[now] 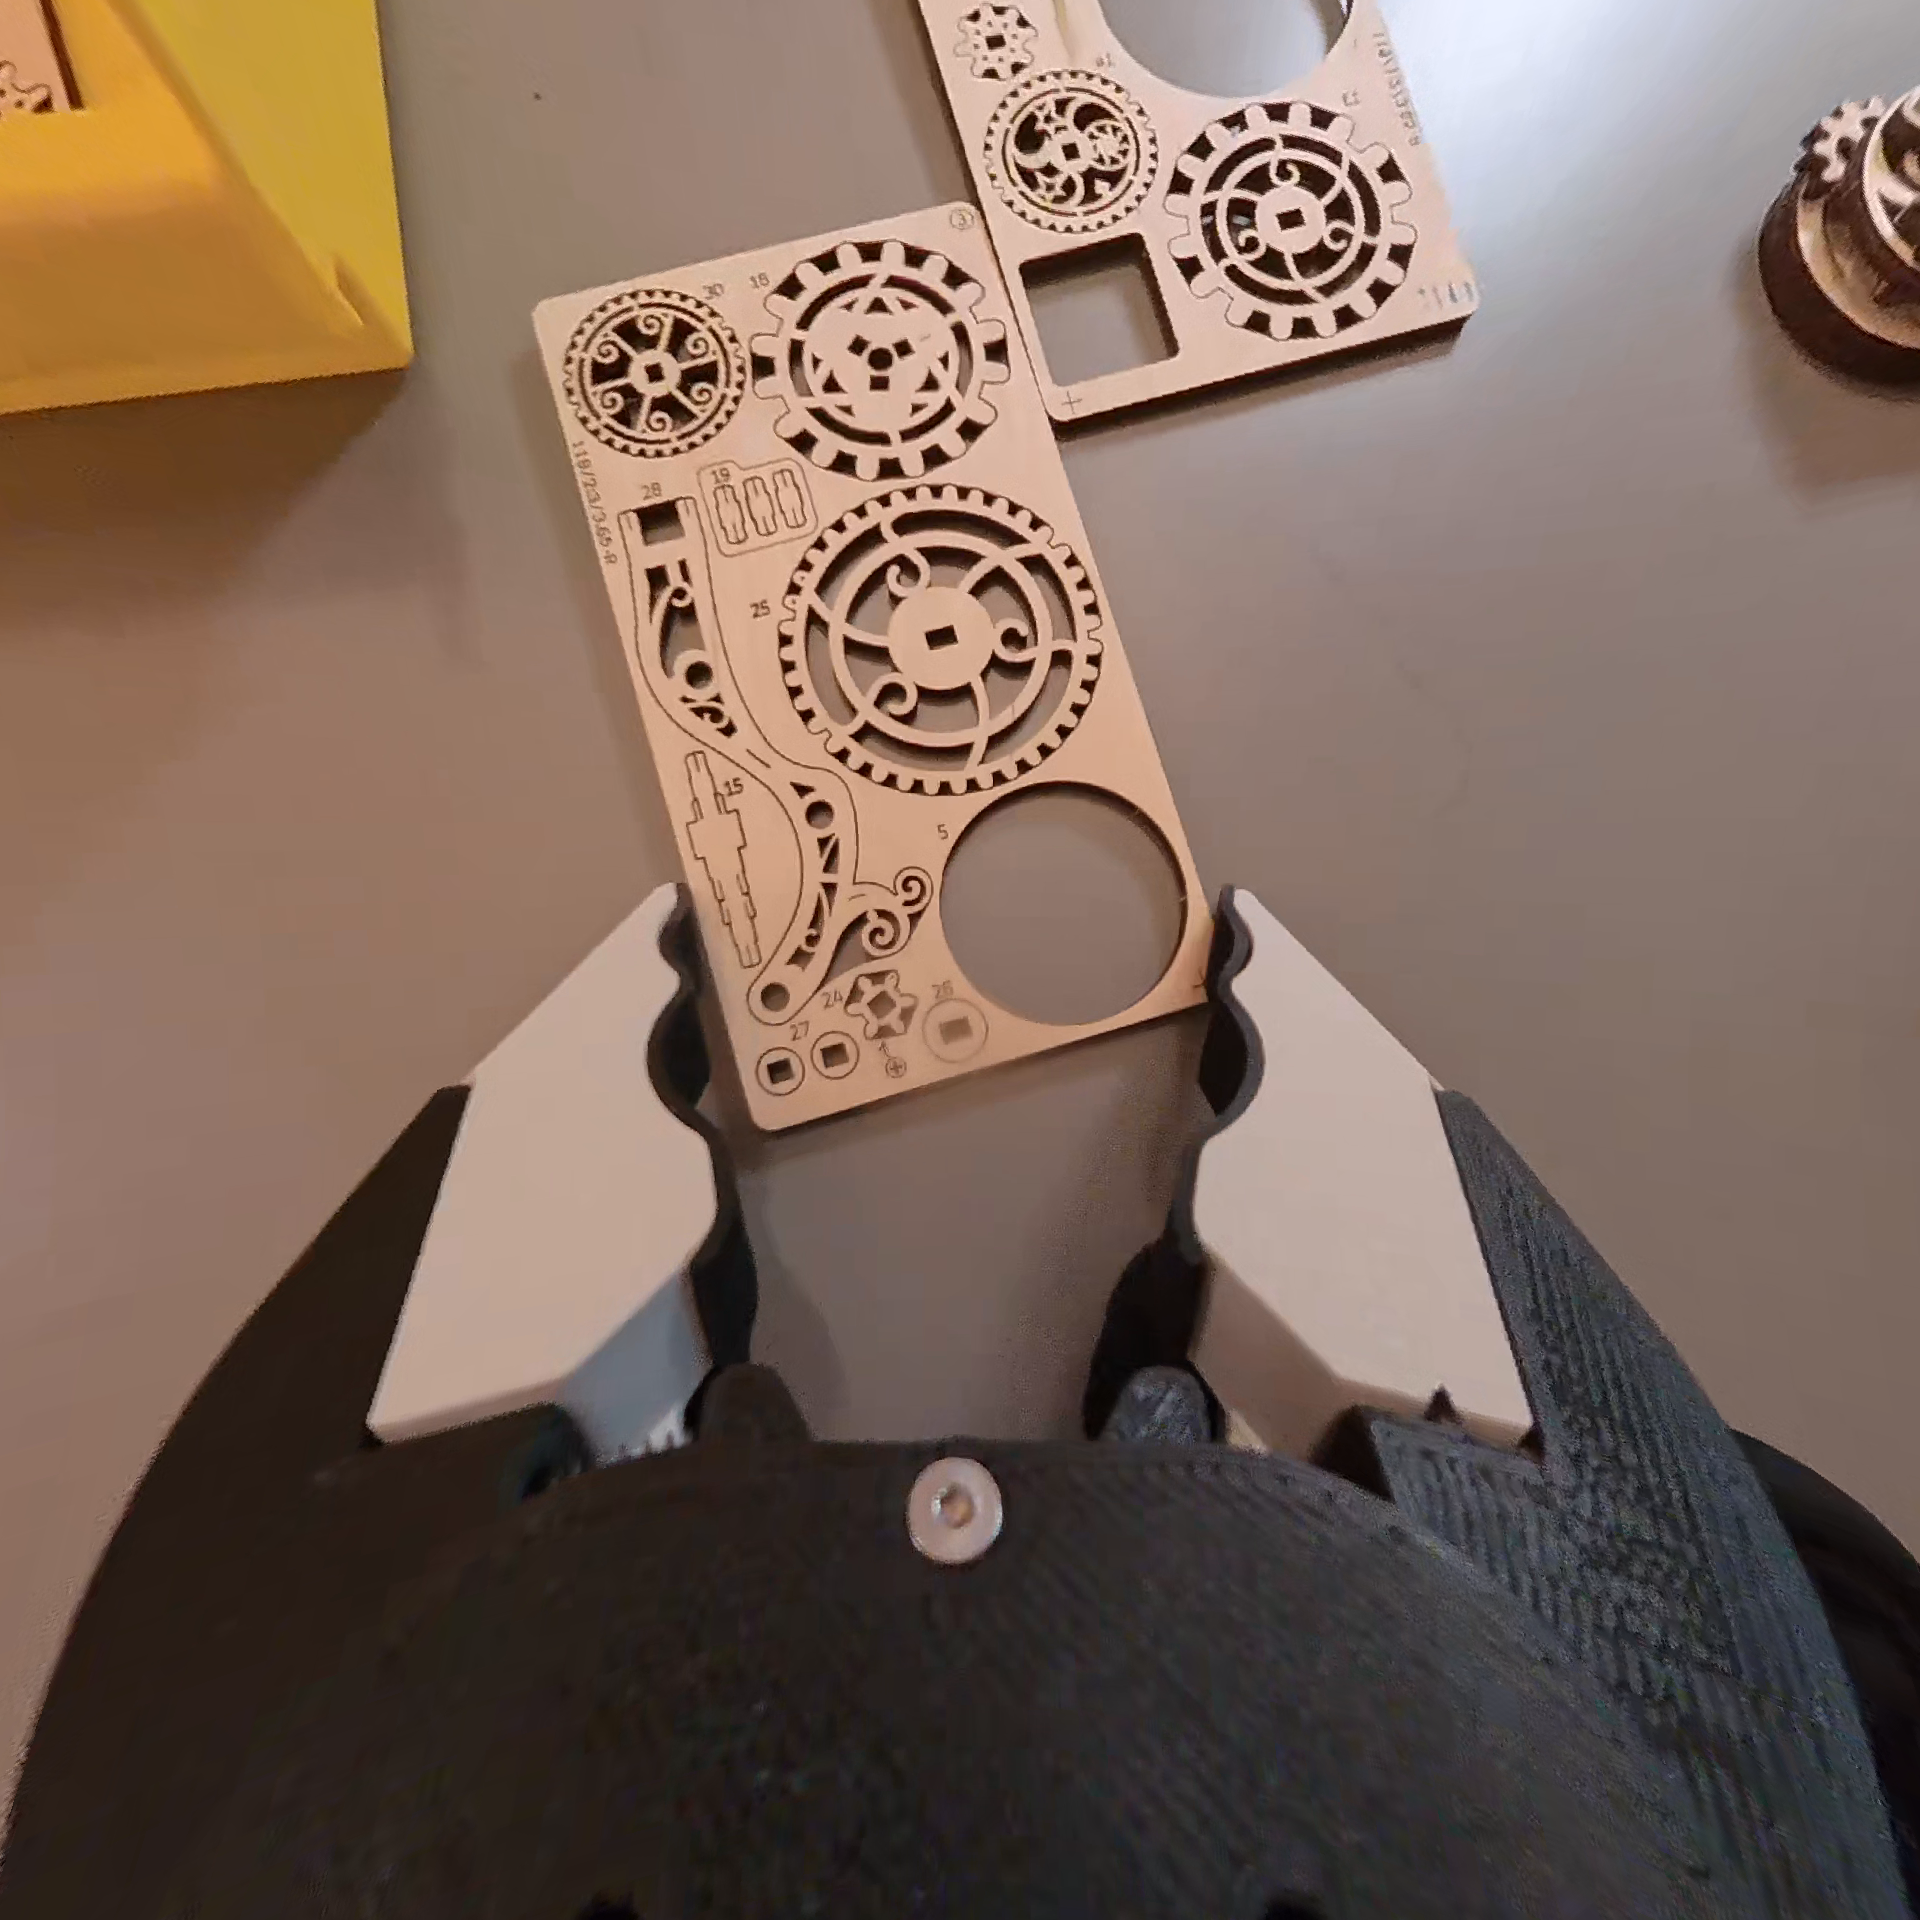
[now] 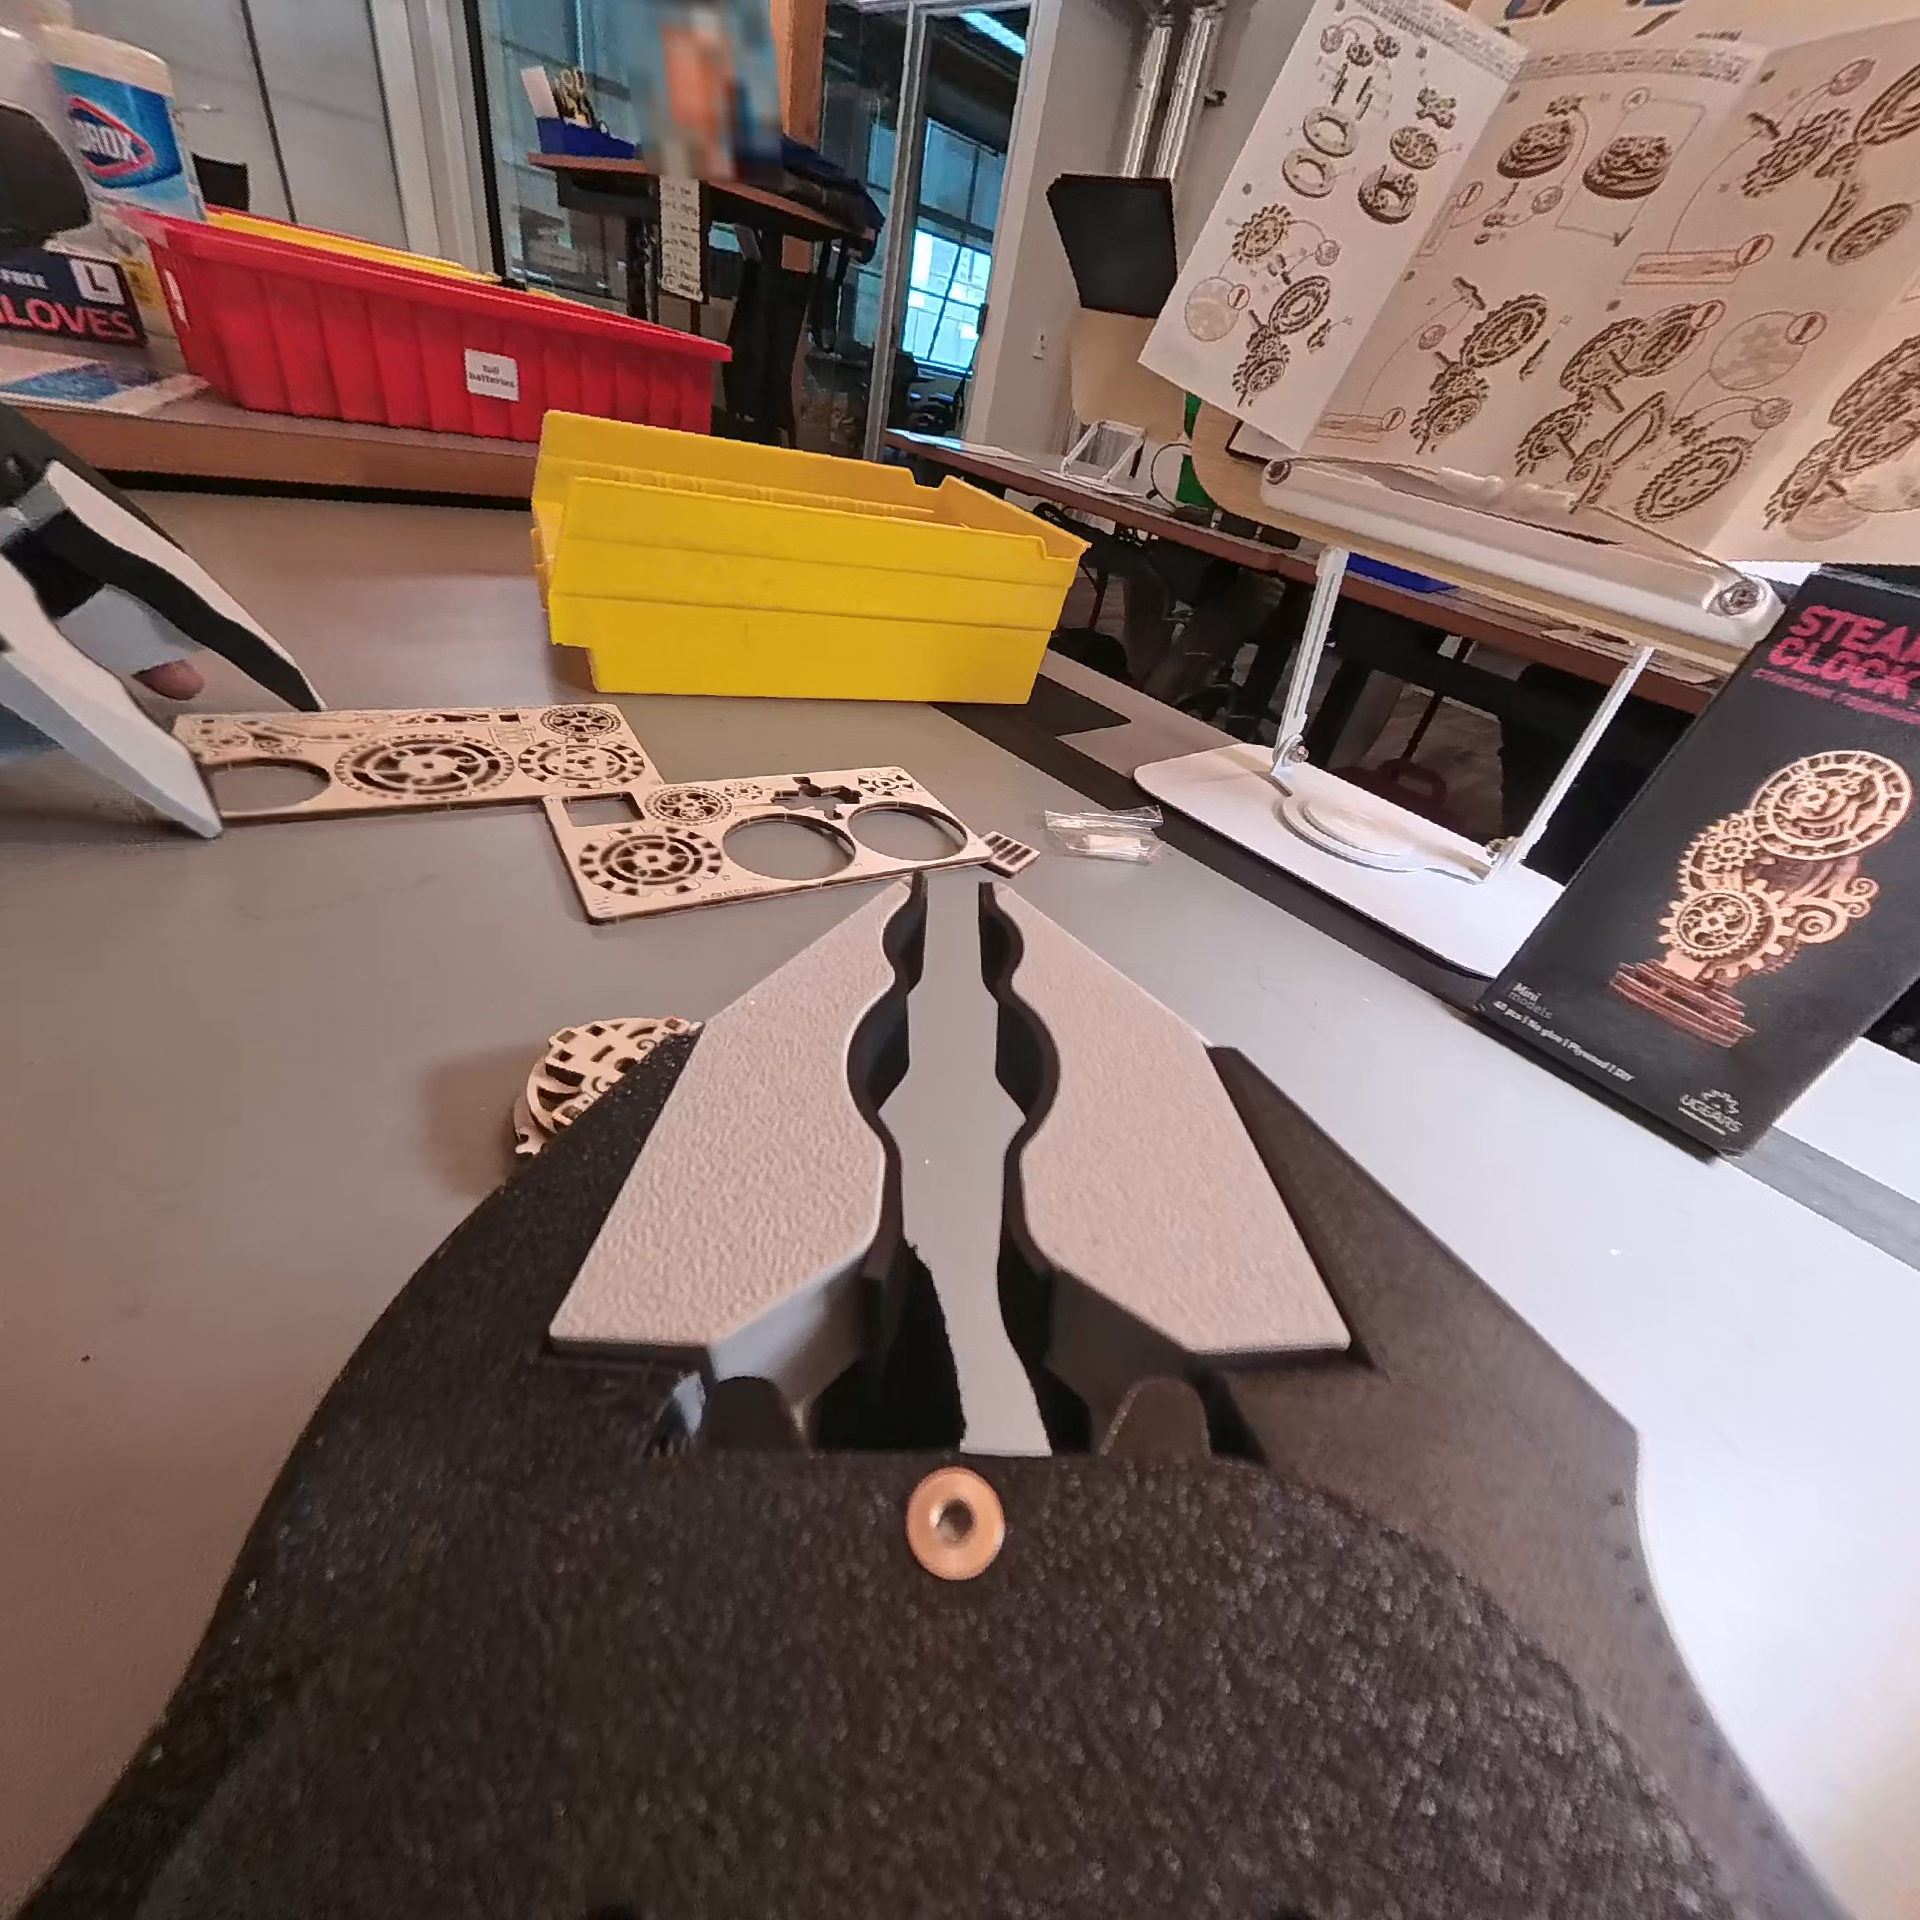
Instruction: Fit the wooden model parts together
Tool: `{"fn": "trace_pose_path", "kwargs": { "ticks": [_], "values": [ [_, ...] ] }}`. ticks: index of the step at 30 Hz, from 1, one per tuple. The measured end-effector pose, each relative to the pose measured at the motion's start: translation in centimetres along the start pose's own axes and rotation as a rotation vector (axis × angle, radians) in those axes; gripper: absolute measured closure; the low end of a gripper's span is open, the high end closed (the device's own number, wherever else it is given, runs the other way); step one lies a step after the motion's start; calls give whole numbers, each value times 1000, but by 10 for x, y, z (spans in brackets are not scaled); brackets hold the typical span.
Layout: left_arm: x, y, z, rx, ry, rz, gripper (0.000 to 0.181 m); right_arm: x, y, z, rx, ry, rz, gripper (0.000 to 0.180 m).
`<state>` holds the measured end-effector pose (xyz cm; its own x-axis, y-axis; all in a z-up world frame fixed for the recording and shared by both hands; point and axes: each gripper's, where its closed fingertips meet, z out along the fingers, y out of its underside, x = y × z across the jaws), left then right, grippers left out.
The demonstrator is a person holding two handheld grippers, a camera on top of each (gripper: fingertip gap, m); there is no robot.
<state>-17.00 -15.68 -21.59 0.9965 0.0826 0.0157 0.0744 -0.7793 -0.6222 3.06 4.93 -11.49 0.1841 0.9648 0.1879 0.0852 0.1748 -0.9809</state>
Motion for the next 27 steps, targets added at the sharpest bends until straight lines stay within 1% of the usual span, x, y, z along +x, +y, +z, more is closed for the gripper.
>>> {"fn": "trace_pose_path", "kwargs": {
  "ticks": [10, 17, 27],
  "values": [
    [-3, -4, 2, 30, -63, -75, 85, 1, 0, 1, 3, -13, 14, 172],
    [-3, -10, 1, 69, -71, -135, 85, 1, 0, 1, 2, -15, 18, 172],
    [5, -15, 5, 92, -87, -138, 85, -1, 0, 1, 1, -19, 15, 172]
  ]
}}
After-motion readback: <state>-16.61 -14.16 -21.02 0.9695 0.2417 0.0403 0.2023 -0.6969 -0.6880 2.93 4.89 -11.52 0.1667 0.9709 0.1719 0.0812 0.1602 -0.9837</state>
